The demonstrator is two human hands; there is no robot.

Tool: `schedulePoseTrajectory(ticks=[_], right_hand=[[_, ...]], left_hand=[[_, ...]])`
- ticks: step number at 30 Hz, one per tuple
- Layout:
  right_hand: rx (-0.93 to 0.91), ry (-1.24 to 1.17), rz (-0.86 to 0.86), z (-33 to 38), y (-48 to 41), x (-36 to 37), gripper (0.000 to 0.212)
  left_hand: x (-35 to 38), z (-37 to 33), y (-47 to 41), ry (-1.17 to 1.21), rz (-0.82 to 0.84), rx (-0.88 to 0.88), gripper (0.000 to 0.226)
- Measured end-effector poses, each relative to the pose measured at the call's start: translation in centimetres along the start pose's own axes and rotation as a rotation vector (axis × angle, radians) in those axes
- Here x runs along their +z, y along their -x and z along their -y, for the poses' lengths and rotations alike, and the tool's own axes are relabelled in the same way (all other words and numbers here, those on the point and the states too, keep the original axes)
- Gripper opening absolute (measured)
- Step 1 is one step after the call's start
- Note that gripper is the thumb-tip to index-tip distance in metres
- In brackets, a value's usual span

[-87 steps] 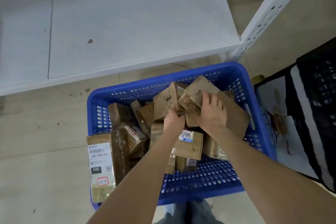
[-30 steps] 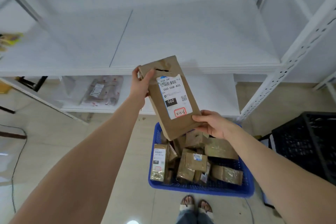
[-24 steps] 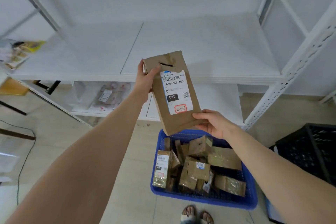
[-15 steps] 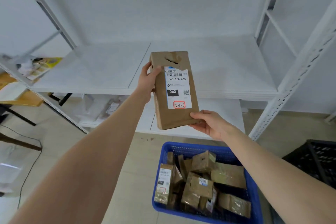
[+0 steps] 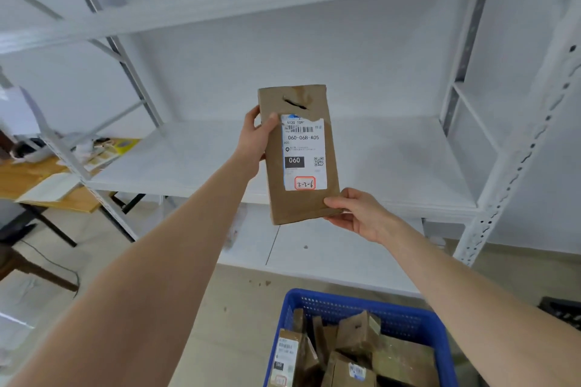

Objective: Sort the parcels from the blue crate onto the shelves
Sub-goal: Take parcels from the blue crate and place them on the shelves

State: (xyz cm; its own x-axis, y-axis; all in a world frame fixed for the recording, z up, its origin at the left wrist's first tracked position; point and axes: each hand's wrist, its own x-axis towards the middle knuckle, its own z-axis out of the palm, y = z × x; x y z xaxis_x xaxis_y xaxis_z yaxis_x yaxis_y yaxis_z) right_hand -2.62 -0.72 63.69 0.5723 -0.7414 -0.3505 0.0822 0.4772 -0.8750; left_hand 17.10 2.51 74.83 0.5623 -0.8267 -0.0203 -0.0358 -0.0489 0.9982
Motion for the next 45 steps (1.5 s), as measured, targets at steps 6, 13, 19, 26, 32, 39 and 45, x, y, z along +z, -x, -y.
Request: schedulePoseTrajectory(ticks=[6, 13, 19, 26, 32, 39, 45], right_hand=[[-0.113, 0.037, 0.026, 4.2, -0.2, 2.7, 0.030], [-0.228, 0.107, 0.007, 9.4, -1.2, 6.8, 0.029], [-0.342, 0.131, -0.008, 13.3, -2.0, 12.1, 0.018], [-0.508, 0.086, -0.067, 17.1, -2.3, 18.6, 0.019], [-0.638, 0.054, -0.146, 20.2, -1.2, 21.9, 0.022], [-0.763, 0.093, -0.247, 23.6, 0.0, 22.4, 0.023], [-0.806, 0.092, -0.240, 25.8, 0.2, 21.8, 0.020]], left_hand=[[-1.5, -5.1, -0.4, -0.003, -0.038, 0.119, 0.047], [-4.2, -10.6, -2.2, 0.019, -0.008, 0.237, 0.043], [-7.8, -15.7, -4.8, 0.045, 0.066, 0.353, 0.044], [-12.5, -21.4, -7.7, 0.083, 0.153, 0.476, 0.045], [-14.4, -24.7, -8.3, 0.113, 0.219, 0.550, 0.050], [-13.8, -27.1, -8.0, 0.128, 0.265, 0.570, 0.046], [-12.4, -28.9, -8.1, 0.095, 0.234, 0.625, 0.033]])
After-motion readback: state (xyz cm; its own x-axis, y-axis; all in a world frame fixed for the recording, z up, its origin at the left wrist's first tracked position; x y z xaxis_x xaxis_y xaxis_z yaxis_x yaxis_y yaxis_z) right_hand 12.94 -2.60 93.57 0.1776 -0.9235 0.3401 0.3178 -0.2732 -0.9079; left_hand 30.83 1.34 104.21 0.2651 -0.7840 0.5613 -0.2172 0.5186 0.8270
